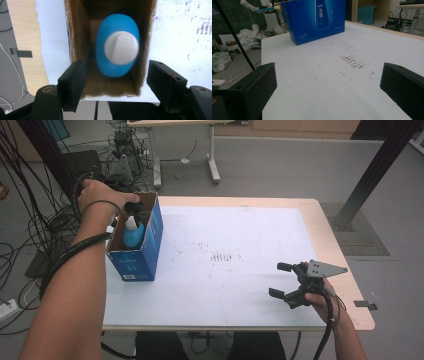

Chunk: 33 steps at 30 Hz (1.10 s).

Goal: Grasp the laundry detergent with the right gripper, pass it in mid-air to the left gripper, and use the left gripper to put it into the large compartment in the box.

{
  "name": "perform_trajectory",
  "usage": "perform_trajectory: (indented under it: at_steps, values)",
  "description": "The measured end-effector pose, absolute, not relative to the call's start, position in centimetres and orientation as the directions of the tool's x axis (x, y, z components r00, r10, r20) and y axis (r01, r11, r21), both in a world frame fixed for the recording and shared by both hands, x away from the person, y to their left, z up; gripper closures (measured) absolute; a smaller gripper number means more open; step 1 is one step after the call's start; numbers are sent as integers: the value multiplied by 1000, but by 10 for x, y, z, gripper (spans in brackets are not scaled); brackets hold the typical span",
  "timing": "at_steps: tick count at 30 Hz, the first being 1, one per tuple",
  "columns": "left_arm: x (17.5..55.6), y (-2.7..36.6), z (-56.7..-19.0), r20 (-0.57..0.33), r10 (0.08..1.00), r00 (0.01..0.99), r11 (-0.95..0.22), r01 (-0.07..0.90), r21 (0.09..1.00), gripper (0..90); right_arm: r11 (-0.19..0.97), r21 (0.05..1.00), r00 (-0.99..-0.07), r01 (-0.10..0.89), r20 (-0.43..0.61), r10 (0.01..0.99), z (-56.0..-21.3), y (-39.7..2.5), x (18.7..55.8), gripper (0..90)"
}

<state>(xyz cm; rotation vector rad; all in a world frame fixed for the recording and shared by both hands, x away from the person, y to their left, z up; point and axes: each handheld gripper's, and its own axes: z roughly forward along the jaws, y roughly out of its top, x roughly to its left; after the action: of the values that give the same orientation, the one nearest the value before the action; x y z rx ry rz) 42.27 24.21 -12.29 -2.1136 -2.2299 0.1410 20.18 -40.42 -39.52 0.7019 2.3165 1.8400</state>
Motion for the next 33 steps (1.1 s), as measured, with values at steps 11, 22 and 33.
perform_trajectory:
  at_steps: [11, 22, 33]
  values:
    - [411, 236, -100, -22, 999, -30, 29, 997, -77, 198, 169, 942, -891, 290, 201, 407, -390, -401, 202, 9]
    - [408, 229, -89, -15, 1000, -27, 27, 998, -50, 90, 172, 939, -887, 297, 205, 414, -390, -402, 201, 9]
    - [403, 196, -82, -19, 997, 74, -74, 997, -14, 68, 173, 937, -884, 303, 208, 419, -391, -405, 203, 9]
